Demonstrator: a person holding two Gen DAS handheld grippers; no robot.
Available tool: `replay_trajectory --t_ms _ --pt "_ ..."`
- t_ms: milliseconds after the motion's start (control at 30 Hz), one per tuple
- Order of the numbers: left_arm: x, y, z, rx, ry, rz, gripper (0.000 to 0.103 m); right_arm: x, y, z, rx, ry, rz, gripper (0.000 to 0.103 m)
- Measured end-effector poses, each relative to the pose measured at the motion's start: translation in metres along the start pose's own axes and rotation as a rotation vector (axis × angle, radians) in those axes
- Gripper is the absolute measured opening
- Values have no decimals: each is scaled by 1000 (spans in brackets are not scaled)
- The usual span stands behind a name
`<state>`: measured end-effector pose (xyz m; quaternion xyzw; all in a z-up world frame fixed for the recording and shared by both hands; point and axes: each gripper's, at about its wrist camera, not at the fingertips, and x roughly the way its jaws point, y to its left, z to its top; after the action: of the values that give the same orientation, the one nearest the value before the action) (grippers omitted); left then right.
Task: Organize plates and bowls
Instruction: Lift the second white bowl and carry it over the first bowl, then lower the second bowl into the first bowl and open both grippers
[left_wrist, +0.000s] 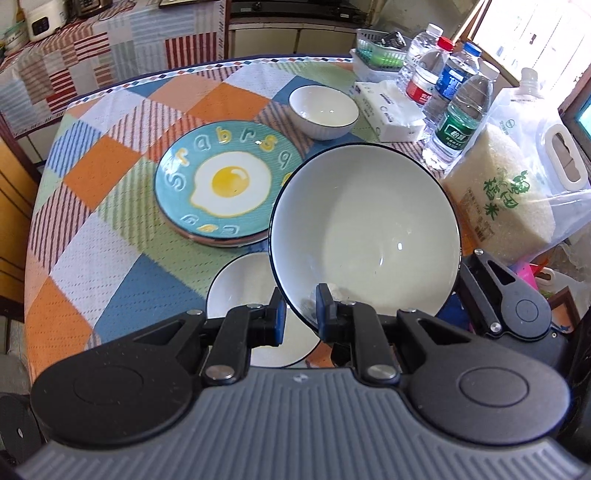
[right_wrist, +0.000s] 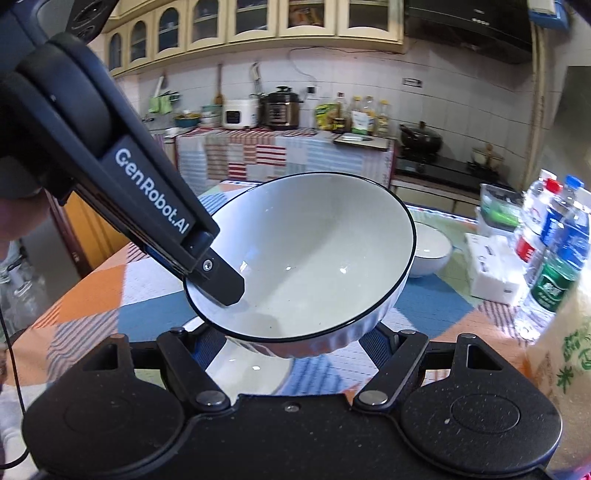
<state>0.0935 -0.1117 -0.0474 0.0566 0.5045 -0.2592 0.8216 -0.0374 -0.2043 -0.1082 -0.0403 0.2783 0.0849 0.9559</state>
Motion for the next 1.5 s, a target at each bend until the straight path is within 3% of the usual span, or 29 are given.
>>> replay_trajectory --t_ms 200,667,867,1100,1500 --pt "4 17 -12 -60 23 -1 15 3 15 -6 -51 10 14 82" --pt "51 45 -24 -152 139 40 15 43 21 -20 -80 134 99 81" --pt "60 54 -23 -206 167 31 16 51 26 -25 -120 150 92 82" --pt "64 51 -22 -201 192 42 16 48 31 -21 -164 195 76 85" --pt "69 55 -27 -217 224 78 16 49 30 -22 -171 240 122 85"
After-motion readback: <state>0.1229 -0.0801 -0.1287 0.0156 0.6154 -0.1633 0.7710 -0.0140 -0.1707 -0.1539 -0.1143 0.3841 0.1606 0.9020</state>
